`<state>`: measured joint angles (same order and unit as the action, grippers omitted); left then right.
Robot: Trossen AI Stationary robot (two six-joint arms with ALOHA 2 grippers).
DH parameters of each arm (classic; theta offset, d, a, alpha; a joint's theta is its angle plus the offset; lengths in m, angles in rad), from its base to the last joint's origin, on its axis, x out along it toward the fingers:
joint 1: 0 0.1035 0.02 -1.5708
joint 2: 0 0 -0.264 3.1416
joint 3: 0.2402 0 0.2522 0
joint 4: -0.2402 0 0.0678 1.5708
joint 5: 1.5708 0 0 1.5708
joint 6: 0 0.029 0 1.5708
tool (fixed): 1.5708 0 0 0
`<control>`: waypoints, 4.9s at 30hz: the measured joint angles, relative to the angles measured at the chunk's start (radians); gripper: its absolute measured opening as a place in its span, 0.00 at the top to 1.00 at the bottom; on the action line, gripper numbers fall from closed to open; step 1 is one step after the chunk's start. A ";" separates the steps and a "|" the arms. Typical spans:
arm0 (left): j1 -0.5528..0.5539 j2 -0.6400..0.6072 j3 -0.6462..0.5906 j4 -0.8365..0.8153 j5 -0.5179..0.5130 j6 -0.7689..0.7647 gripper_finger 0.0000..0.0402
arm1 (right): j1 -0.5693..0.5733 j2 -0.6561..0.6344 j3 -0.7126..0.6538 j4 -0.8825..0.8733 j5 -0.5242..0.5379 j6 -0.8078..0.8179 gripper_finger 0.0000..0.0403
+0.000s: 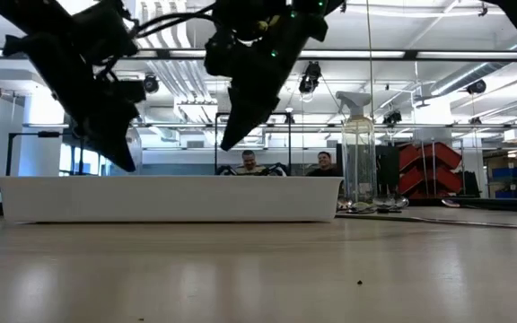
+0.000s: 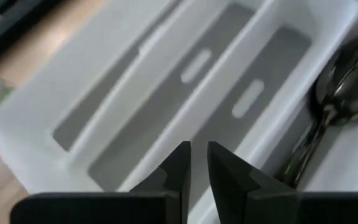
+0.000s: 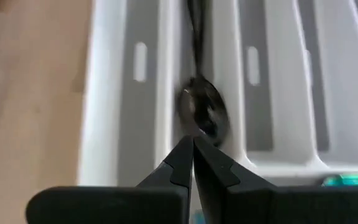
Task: Sort silverware
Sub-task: Put the black spoon with the other black spoon on the silverware tray, then put the black spoon with the other black spoons on the silverware tray
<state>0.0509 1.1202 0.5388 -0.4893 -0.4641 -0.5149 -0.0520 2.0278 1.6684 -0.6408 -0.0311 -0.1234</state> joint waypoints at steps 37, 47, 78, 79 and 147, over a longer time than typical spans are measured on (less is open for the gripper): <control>-0.166 -0.008 0.088 -0.069 0.159 0.158 0.90 | 0.012 0.082 -0.056 0.127 -0.143 -0.020 1.00; -0.282 0.111 0.070 -0.022 0.157 0.054 0.90 | 0.010 -0.014 -0.075 -0.061 -0.046 -0.045 1.00; -0.327 0.174 0.088 0.120 0.105 0.102 0.90 | -0.616 -0.459 -0.880 0.206 0.267 -0.871 0.74; -0.327 0.172 0.088 0.123 0.101 0.102 0.90 | -0.619 -0.447 -0.877 0.220 0.271 -0.878 0.74; -0.338 0.185 0.089 0.269 0.061 0.147 0.90 | 0.044 -0.490 -0.917 -0.126 0.251 -0.820 0.70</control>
<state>-0.2874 1.3048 0.6273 -0.2198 -0.4026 -0.3680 -0.0084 1.5375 0.7513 -0.7672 0.2200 -0.9438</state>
